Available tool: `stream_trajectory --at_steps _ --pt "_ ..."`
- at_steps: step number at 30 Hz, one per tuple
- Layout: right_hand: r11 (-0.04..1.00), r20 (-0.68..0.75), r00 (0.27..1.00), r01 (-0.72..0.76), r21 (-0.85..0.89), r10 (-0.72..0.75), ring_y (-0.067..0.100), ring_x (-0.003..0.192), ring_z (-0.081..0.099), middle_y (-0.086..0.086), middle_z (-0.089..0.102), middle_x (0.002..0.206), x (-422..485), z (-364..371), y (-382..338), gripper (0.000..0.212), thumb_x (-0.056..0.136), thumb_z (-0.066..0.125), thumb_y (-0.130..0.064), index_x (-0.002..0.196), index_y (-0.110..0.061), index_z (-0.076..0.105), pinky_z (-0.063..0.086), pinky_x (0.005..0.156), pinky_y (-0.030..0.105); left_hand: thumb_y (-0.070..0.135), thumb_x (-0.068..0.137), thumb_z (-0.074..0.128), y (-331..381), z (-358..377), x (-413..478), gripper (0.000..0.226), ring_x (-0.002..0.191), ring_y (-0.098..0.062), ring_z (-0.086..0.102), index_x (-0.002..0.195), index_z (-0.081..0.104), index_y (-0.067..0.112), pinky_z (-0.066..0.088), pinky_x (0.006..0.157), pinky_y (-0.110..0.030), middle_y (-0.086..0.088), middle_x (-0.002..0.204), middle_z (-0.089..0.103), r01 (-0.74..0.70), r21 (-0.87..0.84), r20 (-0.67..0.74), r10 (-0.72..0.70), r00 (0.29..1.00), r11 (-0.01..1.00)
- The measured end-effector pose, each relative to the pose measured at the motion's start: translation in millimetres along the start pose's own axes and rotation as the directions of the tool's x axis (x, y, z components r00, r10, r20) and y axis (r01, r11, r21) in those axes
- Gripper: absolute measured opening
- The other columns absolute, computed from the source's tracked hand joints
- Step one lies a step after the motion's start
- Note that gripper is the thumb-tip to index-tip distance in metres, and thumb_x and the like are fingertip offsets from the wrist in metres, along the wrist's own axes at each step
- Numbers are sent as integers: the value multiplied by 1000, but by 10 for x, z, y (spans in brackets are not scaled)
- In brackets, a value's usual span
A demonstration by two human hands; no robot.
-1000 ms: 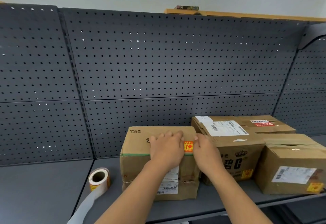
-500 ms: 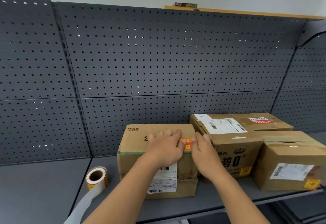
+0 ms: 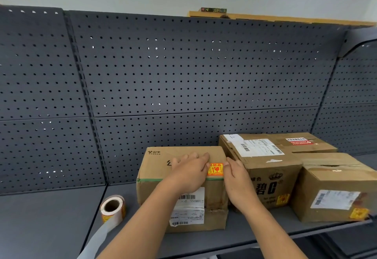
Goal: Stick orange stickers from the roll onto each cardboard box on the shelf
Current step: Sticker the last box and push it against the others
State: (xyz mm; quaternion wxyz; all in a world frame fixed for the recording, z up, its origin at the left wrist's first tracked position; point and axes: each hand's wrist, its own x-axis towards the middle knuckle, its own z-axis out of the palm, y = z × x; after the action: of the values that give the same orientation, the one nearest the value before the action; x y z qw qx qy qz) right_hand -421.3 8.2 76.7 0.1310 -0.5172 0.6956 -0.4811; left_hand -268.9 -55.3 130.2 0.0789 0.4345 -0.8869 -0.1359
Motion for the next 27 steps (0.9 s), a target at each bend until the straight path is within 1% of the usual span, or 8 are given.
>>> stream_trajectory --at_steps 3,7,10,13,15,17,22,27 --pt "997 -13 999 -33 72 34 9 101 58 -2 58 105 -87 -2 -24 40 111 31 -33 101 -24 69 46 86 31 41 111 21 -9 12 -19 52 129 -22 41 161 27 32 26 108 -44 2 135 50 9 -32 -40 -10 999 999" --pt "988 49 998 -57 146 50 5 108 60 -8 64 112 -190 -76 -18 37 110 34 -32 117 -34 70 49 99 35 45 107 21 22 45 -7 55 132 -22 41 160 29 34 25 110 -45 1 140 50 28 -16 -77 -30 997 999" --pt "980 93 995 -59 188 42 9 85 68 -9 75 91 -189 -180 -49 34 109 43 -34 107 -35 76 54 77 35 47 105 23 35 104 -42 56 128 -23 43 159 29 33 27 110 -48 2 136 51 25 51 -112 -19 993 998" --pt "974 151 986 -104 201 74 5 51 50 -11 62 60 -156 -258 -81 31 107 48 -28 100 -28 78 38 53 29 46 107 23 4 98 -56 55 126 -22 43 159 30 33 28 109 -47 2 133 51 5 58 -117 2 993 998" --pt "993 163 986 -55 102 38 11 56 57 -9 67 65 -143 -279 -82 30 107 48 -31 100 -24 76 42 55 37 46 107 24 -11 84 -58 54 126 -22 43 159 30 32 29 108 -46 2 133 50 -10 60 -116 17 993 998" --pt "1000 182 983 -11 16 8 21 77 68 -2 75 83 -134 -306 -87 30 106 48 -36 101 -23 74 54 69 45 46 107 24 -2 81 -75 54 126 -22 43 159 29 32 29 108 -46 1 133 50 -15 71 -115 23 993 997" --pt "994 213 977 -8 -107 31 18 75 65 0 71 79 -125 -412 -184 38 106 44 -38 91 -19 73 50 66 39 47 107 26 -2 44 -101 54 128 -25 44 159 31 32 30 108 -47 0 136 50 -26 86 -120 36 992 996" --pt "992 31 1000 -2 -129 6 13 76 64 1 66 80 -196 -535 -350 48 109 37 -48 83 -23 68 42 61 28 34 106 50 -120 -293 -173 37 114 -19 58 141 59 26 47 103 -38 0 134 57 -61 -260 -59 47 997 964"
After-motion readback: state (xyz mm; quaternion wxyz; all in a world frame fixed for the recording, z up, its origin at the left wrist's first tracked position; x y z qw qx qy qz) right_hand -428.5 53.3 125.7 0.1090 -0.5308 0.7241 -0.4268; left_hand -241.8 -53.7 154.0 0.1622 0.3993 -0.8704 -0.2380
